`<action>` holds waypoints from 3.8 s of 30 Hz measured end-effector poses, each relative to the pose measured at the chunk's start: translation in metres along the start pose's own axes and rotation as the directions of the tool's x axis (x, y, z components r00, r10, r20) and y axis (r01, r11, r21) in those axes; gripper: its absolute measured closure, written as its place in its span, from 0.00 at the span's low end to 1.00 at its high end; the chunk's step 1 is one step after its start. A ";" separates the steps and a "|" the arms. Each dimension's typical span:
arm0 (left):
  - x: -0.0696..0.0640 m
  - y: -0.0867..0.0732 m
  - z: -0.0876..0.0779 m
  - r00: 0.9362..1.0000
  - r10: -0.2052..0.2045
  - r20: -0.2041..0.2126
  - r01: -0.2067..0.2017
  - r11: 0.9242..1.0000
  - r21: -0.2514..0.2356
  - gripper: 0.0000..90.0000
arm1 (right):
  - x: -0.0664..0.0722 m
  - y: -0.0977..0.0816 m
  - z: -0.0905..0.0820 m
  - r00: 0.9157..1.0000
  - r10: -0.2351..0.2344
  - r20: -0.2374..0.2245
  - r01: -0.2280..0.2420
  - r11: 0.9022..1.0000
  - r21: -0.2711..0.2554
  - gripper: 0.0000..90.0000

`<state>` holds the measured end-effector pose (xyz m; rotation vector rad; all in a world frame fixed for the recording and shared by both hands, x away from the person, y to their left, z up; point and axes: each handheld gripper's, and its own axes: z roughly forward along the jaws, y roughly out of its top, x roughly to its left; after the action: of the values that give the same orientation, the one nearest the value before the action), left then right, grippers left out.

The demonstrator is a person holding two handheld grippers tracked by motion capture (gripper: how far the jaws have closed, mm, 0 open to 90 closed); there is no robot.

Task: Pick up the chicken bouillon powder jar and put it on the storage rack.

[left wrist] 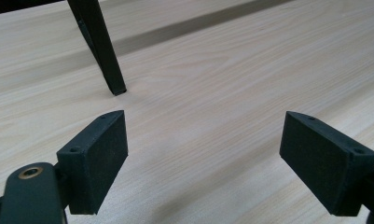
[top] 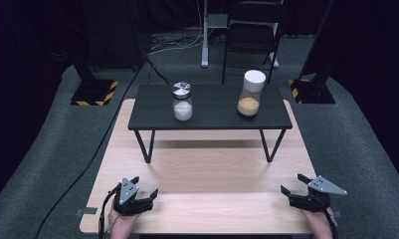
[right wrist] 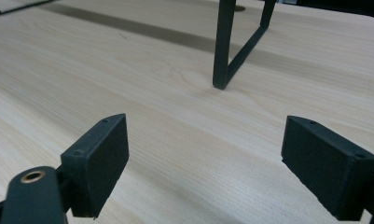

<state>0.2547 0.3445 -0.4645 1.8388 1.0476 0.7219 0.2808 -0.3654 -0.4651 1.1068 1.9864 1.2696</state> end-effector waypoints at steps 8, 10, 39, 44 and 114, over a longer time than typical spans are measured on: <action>-0.001 -0.001 -0.001 1.000 0.001 -0.001 -0.001 1.000 -0.003 0.16 | -0.002 -0.001 0.001 1.000 0.015 0.005 -0.015 1.000 0.004 0.15; 0.000 -0.001 -0.001 1.000 -0.001 0.001 0.001 1.000 -0.001 0.16 | -0.002 -0.001 0.002 1.000 0.011 0.005 -0.012 1.000 0.008 0.15; 0.000 0.000 0.000 1.000 0.002 0.002 -0.002 1.000 0.005 0.17 | -0.002 0.001 0.004 1.000 0.012 0.002 -0.012 1.000 0.026 0.16; 0.000 0.001 0.000 1.000 0.003 0.000 -0.003 1.000 0.005 0.17 | -0.002 0.001 0.004 1.000 0.012 0.004 -0.012 1.000 0.024 0.16; -0.002 0.001 0.000 1.000 0.001 -0.003 -0.001 1.000 0.006 0.16 | -0.004 0.003 0.005 1.000 0.015 -0.004 -0.015 0.999 0.034 0.15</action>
<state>0.2539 0.3428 -0.4641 1.8438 1.0517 0.7235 0.2880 -0.3657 -0.4650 1.1385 2.0128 1.2513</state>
